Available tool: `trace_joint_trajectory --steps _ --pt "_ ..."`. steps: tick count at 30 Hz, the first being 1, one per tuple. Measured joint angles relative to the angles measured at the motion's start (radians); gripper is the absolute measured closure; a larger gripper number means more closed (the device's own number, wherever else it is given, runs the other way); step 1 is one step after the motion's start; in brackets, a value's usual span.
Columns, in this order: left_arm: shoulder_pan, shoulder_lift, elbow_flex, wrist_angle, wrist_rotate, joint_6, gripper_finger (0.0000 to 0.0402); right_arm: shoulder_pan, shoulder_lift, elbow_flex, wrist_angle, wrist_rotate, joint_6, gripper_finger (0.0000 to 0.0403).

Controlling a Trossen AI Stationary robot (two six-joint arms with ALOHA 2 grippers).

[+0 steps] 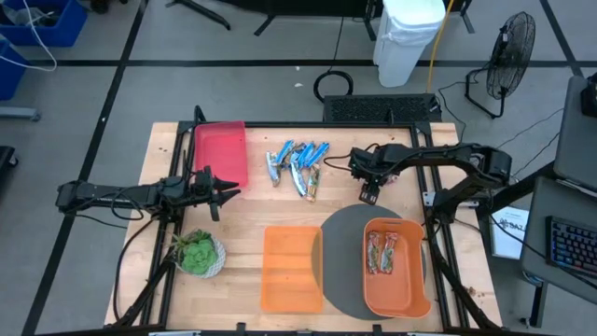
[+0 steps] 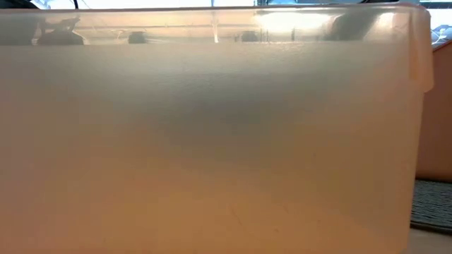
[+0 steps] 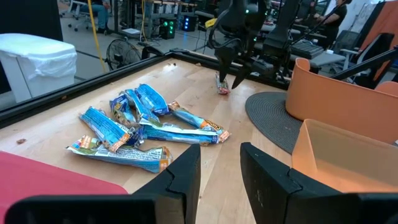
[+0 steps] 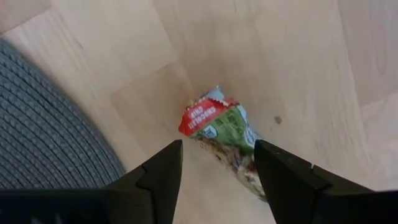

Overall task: Pick and place Granola Bars by type
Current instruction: Put the orange granola bar into the right orange bin

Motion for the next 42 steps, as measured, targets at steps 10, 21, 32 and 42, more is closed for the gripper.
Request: trace_joint_trajectory --steps 10,21,32,42 --pt "0.0 0.0 0.0 0.0 0.0 0.0 0.0284 0.0 -0.001 -0.02 0.047 0.002 0.013 0.022" --pt "0.0 0.0 0.0 0.0 0.0 0.0 0.0284 0.0 -0.002 -0.092 0.098 0.006 0.038 0.0226" --pt "0.0 0.0 0.0 0.0 0.0 0.0 0.0284 0.0 -0.003 -0.093 0.098 0.005 0.02 0.0316" --pt "0.0 0.0 0.0 0.0 0.0 0.0 0.0284 0.001 -0.014 -0.094 0.098 0.0 -0.021 0.0393"
